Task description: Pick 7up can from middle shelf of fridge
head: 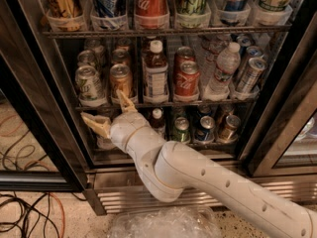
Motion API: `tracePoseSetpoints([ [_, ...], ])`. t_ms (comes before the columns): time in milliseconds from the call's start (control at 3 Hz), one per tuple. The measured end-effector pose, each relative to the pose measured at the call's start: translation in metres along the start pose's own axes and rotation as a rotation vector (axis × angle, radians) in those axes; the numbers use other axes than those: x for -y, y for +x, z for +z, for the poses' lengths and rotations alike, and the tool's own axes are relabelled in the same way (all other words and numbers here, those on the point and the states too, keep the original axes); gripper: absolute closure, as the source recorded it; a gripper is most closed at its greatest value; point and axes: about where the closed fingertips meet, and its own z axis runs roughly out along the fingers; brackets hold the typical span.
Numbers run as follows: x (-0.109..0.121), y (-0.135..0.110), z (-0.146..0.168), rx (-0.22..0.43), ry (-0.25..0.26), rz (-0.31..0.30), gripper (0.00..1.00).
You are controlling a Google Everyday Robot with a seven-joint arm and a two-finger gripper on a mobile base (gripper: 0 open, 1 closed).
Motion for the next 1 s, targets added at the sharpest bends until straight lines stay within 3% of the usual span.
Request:
tracePoseSetpoints([
  [1000, -0.019, -0.003, 0.023, 0.03, 0.07, 0.014, 0.31],
])
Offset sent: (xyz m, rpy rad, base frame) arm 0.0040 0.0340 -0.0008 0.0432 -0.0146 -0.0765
